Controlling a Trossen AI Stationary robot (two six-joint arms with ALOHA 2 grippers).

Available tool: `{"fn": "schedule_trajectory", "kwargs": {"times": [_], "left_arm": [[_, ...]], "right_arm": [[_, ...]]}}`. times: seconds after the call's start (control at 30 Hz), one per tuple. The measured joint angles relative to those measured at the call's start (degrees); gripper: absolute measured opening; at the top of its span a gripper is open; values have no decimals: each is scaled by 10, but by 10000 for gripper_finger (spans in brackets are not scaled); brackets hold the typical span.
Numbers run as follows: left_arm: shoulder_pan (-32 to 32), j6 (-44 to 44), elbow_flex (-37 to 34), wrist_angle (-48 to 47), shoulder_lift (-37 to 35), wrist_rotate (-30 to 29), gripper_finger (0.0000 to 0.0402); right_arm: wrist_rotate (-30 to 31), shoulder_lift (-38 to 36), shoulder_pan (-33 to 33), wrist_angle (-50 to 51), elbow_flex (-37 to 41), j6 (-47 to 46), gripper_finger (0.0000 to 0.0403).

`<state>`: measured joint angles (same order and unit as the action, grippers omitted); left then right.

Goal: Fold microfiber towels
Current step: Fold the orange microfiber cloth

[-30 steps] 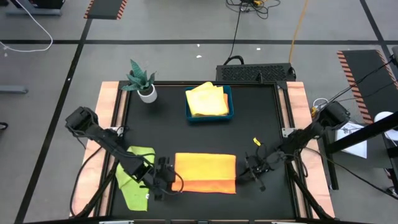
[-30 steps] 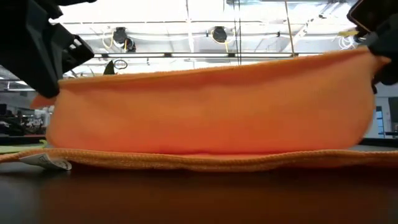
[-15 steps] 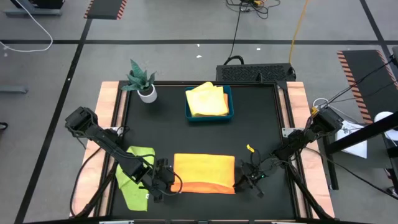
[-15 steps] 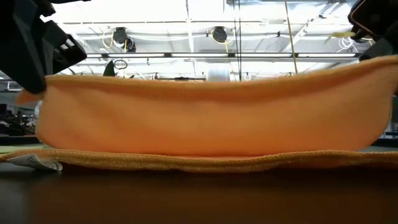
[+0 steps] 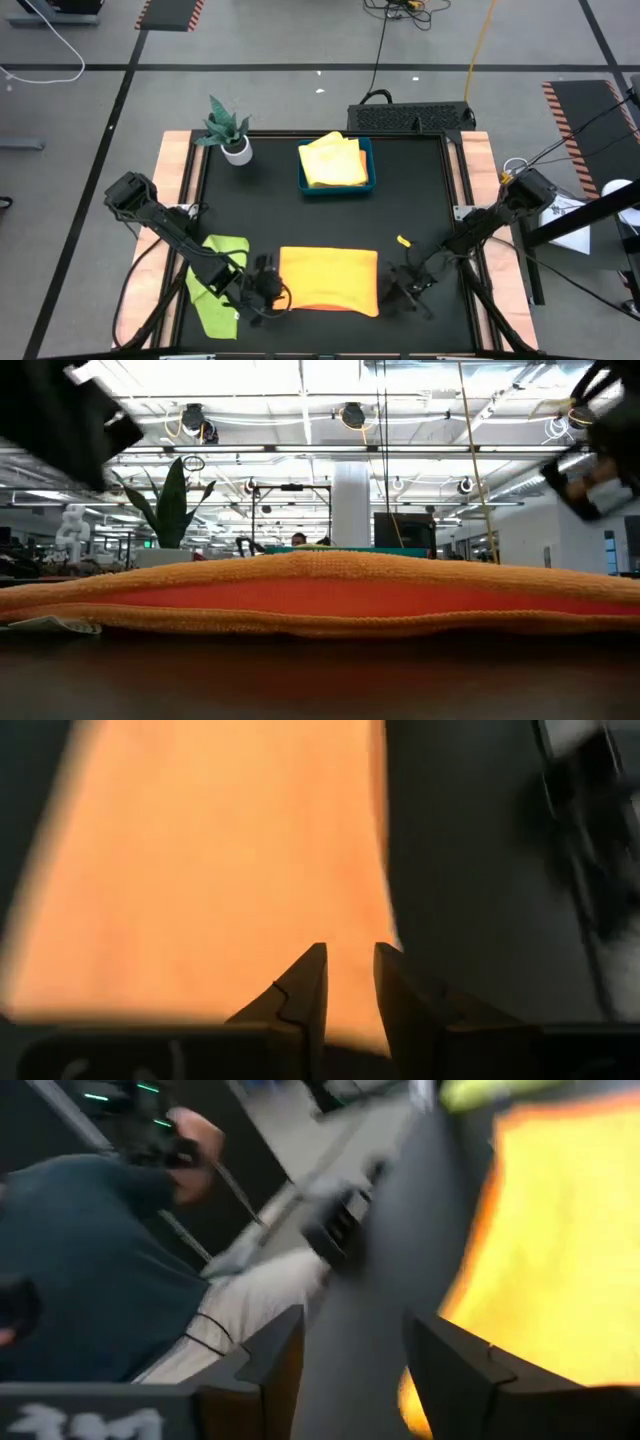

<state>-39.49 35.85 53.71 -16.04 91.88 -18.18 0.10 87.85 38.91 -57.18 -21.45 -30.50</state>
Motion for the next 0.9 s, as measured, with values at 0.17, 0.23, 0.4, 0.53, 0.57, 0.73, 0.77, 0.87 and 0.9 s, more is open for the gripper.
{"fn": "schedule_trajectory", "kwargs": {"times": [0.17, 0.23, 0.4, 0.53, 0.57, 0.73, 0.77, 0.87, 0.9], "left_arm": [[11, -105, 1, 80, 15, -111, 87], [25, -144, 0, 85, 24, -88, 88], [71, -180, 0, 125, 45, -83, 88], [114, -282, 0, 232, 50, -130, 88], [126, -312, 0, 256, 51, -129, 87], [221, -412, 0, 257, 55, -87, 88], [249, -411, 0, 257, 55, -57, 88], [322, -383, 0, 264, 55, 66, 88], [339, -375, 0, 270, 55, 103, 88]], "right_arm": [[36, -49, -14, -18, 0, 150, 168], [77, -65, -19, -18, 0, 205, 169], [103, -82, -58, -17, 13, 276, 169], [104, -82, -114, -17, 28, 312, 169], [104, -82, -130, -17, 31, 320, 169], [85, -82, -217, -15, 49, 325, 169], [61, -82, -236, -15, 53, 321, 169], [-8, -84, -293, -17, 63, 296, 169], [-21, -84, -309, -18, 66, 283, 169]]}}
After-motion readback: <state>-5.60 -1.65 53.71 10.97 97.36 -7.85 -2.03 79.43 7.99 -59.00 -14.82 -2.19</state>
